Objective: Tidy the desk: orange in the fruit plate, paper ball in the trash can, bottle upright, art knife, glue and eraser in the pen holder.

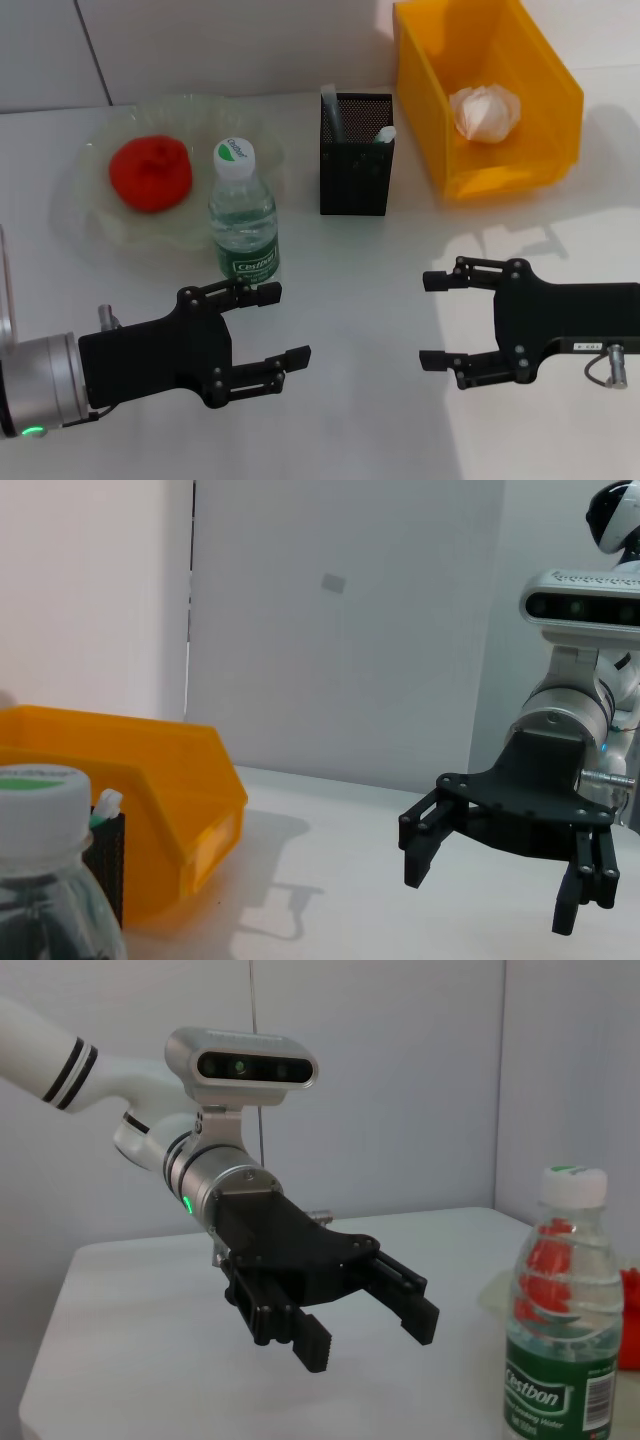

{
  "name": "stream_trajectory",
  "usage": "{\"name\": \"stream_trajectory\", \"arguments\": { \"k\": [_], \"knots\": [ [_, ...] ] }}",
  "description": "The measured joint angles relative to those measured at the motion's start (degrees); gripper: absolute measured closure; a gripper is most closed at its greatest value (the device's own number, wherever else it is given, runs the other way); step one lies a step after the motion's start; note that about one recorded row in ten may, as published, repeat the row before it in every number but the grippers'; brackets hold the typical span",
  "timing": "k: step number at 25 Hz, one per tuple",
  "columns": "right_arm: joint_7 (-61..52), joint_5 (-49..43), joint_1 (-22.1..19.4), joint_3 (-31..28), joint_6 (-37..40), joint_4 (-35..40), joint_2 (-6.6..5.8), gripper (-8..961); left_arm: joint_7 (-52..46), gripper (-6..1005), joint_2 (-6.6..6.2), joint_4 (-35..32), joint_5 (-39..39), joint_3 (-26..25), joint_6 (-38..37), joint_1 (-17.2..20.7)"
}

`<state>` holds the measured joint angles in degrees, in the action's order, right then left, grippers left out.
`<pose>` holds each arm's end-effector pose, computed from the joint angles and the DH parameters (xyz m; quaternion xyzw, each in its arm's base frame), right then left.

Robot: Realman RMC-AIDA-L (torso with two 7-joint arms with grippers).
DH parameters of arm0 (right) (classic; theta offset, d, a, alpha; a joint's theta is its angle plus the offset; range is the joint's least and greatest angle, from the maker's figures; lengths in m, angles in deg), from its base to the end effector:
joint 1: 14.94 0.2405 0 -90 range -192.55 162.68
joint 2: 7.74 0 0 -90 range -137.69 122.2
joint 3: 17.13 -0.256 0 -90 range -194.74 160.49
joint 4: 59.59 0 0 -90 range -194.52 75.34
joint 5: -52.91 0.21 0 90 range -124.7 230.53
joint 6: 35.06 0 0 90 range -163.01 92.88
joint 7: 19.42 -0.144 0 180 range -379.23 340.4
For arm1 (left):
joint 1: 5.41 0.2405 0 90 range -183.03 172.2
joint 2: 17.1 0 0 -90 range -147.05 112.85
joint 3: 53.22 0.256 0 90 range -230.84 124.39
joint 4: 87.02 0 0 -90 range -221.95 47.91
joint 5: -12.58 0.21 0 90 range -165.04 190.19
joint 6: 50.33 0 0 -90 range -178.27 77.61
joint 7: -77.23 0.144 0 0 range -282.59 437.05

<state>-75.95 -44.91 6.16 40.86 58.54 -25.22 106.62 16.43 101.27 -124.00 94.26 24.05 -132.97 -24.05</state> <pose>0.2844 0.2791 -0.0011 -0.9588 0.0573 0.2545 0.1122 -0.2505 0.2758 -0.0534 -0.9469 -0.0987 -0.2890 0.1006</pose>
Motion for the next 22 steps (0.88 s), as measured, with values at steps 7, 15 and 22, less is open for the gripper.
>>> {"name": "stream_trajectory", "arguments": {
  "k": [7, 15, 22],
  "knots": [
    [0.2, -0.8, -0.2, -0.3, 0.2, -0.2, 0.17, 115, -0.5, 233, -0.13, 0.3, 0.0, 0.0, -1.2, -0.2],
    [0.2, -1.3, 0.0, -0.1, 0.2, -0.2, -0.05, 115, -0.8, 233, -0.16, 0.3, 0.0, -0.1, -1.3, -0.1],
    [-0.1, -2.4, 0.5, 0.0, 0.0, -0.1, 0.13, 115, -2.2, 233, -0.22, 0.4, 0.0, 0.0, -1.3, -0.1]
  ]
}}
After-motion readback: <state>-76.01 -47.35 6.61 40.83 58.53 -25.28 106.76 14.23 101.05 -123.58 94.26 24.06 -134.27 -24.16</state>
